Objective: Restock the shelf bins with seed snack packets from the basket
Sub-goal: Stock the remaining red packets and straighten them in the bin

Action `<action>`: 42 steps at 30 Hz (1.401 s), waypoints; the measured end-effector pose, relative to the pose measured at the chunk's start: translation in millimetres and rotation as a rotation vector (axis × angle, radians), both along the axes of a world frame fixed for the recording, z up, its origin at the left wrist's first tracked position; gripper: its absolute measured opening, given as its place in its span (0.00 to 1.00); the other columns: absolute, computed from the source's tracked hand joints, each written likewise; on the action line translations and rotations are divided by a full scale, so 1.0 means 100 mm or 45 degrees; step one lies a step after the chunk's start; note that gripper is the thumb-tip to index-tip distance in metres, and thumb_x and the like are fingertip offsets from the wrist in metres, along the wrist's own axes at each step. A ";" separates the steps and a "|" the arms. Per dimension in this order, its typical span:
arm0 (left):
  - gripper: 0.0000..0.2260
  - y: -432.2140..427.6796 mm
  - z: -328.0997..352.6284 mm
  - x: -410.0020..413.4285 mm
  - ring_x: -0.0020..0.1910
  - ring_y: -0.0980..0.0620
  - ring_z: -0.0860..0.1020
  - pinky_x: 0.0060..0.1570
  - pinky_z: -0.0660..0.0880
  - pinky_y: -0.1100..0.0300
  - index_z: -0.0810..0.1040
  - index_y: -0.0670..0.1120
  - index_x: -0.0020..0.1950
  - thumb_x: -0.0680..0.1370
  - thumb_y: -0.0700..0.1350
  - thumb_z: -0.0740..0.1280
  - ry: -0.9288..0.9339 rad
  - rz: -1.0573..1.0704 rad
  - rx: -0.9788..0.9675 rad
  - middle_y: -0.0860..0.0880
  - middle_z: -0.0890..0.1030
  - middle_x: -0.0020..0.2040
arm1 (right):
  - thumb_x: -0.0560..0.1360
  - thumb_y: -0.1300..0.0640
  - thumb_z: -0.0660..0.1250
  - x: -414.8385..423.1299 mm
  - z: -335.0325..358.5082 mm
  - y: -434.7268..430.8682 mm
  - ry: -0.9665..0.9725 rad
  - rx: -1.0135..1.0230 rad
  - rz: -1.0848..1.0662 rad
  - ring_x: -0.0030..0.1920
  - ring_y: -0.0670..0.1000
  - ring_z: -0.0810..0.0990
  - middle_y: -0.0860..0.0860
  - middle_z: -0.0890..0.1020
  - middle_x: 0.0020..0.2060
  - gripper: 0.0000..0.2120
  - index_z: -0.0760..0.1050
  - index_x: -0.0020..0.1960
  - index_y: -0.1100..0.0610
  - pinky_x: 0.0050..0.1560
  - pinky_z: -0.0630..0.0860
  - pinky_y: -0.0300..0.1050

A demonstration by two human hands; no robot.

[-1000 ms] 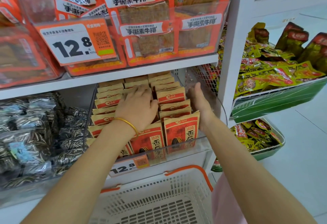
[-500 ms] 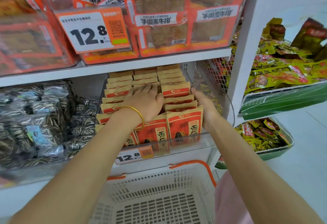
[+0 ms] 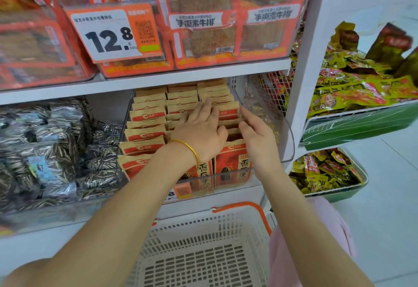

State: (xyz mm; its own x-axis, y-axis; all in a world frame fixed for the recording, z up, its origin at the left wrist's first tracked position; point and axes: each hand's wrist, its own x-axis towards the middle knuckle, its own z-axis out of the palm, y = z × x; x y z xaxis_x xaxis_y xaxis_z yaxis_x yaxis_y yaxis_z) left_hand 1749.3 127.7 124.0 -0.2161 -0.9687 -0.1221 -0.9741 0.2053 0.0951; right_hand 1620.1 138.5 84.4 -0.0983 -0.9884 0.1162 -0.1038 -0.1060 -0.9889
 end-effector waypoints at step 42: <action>0.22 0.05 -0.01 0.68 0.76 0.53 0.46 0.74 0.44 0.51 0.51 0.53 0.77 0.82 0.51 0.44 0.002 0.186 -0.141 0.50 0.48 0.78 | 0.79 0.38 0.40 0.42 0.31 -0.23 1.708 -0.203 0.438 0.77 0.50 0.48 0.50 0.52 0.77 0.31 0.51 0.77 0.53 0.75 0.45 0.55</action>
State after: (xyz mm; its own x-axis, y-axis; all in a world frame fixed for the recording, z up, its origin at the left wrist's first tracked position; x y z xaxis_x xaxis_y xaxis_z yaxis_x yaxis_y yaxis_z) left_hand 1817.3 132.3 123.3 -0.0725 -0.9973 -0.0125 -0.9942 0.0713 0.0810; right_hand 1661.6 115.5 115.2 0.4190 -0.9072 0.0393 -0.8978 -0.4203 -0.1313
